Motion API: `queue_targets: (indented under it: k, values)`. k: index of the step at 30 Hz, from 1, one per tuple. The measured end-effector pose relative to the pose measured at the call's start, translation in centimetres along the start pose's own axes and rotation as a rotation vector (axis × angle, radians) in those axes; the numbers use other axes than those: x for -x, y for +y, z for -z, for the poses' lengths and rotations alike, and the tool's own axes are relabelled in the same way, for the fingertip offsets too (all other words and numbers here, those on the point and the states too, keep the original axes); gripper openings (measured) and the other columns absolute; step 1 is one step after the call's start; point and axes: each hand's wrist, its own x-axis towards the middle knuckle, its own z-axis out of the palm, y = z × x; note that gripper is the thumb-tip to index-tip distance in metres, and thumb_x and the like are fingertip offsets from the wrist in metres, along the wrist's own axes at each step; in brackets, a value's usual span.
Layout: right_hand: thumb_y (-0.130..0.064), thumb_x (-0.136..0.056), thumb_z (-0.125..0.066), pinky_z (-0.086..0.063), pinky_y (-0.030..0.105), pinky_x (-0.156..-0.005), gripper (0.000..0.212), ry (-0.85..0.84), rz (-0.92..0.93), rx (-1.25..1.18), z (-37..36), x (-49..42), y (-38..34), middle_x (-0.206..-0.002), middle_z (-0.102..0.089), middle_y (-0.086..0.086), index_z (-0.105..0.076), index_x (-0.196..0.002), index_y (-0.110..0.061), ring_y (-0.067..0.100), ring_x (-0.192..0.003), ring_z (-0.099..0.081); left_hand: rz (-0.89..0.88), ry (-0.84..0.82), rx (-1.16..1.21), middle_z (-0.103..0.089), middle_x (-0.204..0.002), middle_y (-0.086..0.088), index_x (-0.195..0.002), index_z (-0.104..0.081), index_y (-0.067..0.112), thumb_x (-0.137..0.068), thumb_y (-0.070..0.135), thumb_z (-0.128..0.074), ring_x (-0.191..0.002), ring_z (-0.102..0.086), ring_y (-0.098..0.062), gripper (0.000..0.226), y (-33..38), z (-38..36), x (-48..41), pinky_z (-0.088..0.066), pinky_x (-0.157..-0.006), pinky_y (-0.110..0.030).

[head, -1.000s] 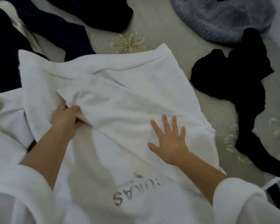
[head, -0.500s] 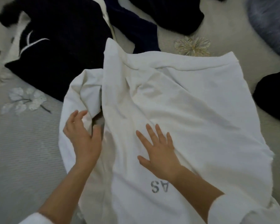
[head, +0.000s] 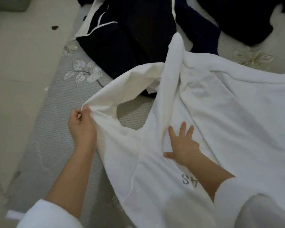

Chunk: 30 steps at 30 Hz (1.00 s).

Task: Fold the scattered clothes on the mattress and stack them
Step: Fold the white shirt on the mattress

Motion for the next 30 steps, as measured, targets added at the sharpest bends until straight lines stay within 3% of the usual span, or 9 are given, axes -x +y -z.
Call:
queue_targets:
  k: [3, 9, 13, 16, 19, 22, 24, 27, 30]
  values:
    - [-0.058, -0.082, -0.061, -0.036, 0.061, -0.103, 0.107, -0.016, 0.009, 0.014, 0.4, -0.1, -0.3, -0.151, 0.028, 0.023, 0.016, -0.149, -0.024, 0.05, -0.139, 0.02, -0.043, 0.171, 0.091, -0.045, -0.066, 0.01, -0.067, -0.042, 0.026, -0.094, 0.033, -0.053, -0.055, -0.038, 0.0, 0.03, 0.5, 3.5, 0.9, -0.036, -0.055, -0.021]
    - [-0.057, -0.085, -0.059, -0.032, 0.055, -0.107, 0.105, 0.005, 0.023, 0.056, 0.7, 0.0, -0.6, -0.151, 0.024, 0.03, 0.014, -0.15, -0.018, 0.055, -0.137, 0.017, 0.29, -0.194, 0.199, -0.056, -0.06, 0.005, -0.062, -0.056, 0.021, -0.091, 0.033, -0.052, -0.059, -0.052, -0.01, 0.032, -2.0, 6.9, 3.1, -0.04, -0.062, -0.029]
    - [-0.054, -0.086, -0.06, -0.031, 0.054, -0.107, 0.103, -0.005, 0.014, 0.052, 0.7, 0.1, -0.8, -0.15, 0.025, 0.03, 0.012, -0.15, -0.018, 0.055, -0.137, 0.018, 0.444, -0.17, 0.079, -0.067, -0.075, -0.004, -0.094, -0.06, 0.011, -0.092, 0.043, -0.049, -0.07, -0.062, -0.018, 0.035, -2.7, 6.1, 0.7, -0.049, -0.068, -0.033]
    - [-0.053, -0.086, -0.061, -0.031, 0.052, -0.107, 0.103, -0.013, 0.008, 0.04, 0.9, 0.1, -0.9, -0.15, 0.026, 0.029, 0.012, -0.15, -0.018, 0.054, -0.137, 0.019, 0.283, -0.446, -0.189, -0.064, -0.108, 0.002, -0.114, -0.059, 0.018, -0.085, 0.059, -0.055, -0.091, -0.06, -0.012, 0.05, -2.9, 5.0, -0.6, -0.048, -0.079, -0.031]
    - [-0.055, -0.084, -0.061, -0.03, 0.053, -0.108, 0.105, -0.005, 0.008, 0.038, 0.8, 0.2, -0.7, -0.151, 0.024, 0.028, 0.011, -0.15, -0.019, 0.053, -0.138, 0.019, 0.217, -0.733, -0.276, -0.067, -0.102, 0.009, -0.108, -0.065, 0.028, -0.083, 0.044, -0.068, -0.092, -0.064, -0.009, 0.03, -1.9, 4.4, -0.3, -0.048, -0.076, -0.025]
    - [-0.057, -0.079, -0.066, -0.031, 0.051, -0.108, 0.104, 0.01, 0.004, 0.011, 1.0, 0.3, -0.4, -0.154, 0.014, 0.021, 0.003, -0.15, -0.023, 0.047, -0.142, 0.011, -0.061, -0.777, -0.377, -0.07, -0.091, 0.013, -0.1, -0.07, 0.03, -0.081, 0.033, -0.072, -0.084, -0.064, -0.004, 0.019, -1.6, 4.5, 1.5, -0.049, -0.073, -0.025]
    - [-0.048, -0.078, -0.072, -0.034, 0.042, -0.105, 0.091, 0.024, 0.0, -0.07, 2.3, 0.2, 0.4, -0.151, -0.013, 0.019, -0.02, -0.148, -0.024, 0.04, -0.14, -0.016, -0.317, -0.741, -0.423, -0.065, -0.094, 0.015, -0.108, -0.069, 0.029, -0.082, 0.031, -0.069, -0.088, -0.059, -0.005, 0.026, -2.2, 4.7, 3.2, -0.046, -0.077, -0.027]
    - [-0.025, -0.083, -0.069, -0.039, 0.026, -0.084, 0.039, 0.295, 0.039, -0.284, 5.5, 0.1, 0.5, -0.124, -0.059, 0.01, -0.062, -0.12, -0.015, 0.027, -0.108, -0.056, -0.667, -0.89, -0.477, -0.057, -0.095, 0.01, -0.123, -0.061, 0.03, -0.08, 0.024, -0.06, -0.088, -0.057, -0.013, 0.043, -4.6, 4.7, 5.9, -0.044, -0.073, -0.03]
    - [-0.022, -0.087, -0.058, -0.042, 0.029, -0.073, 0.015, 0.664, 0.114, -0.483, 7.9, 0.5, -2.3, -0.095, -0.064, 0.0, -0.063, -0.1, -0.014, 0.018, -0.083, -0.058, -0.777, -1.07, -0.681, -0.056, -0.111, 0.002, -0.141, -0.04, 0.031, -0.085, 0.019, -0.047, -0.099, -0.055, -0.02, 0.057, -7.5, 4.2, 8.9, -0.043, -0.084, -0.033]
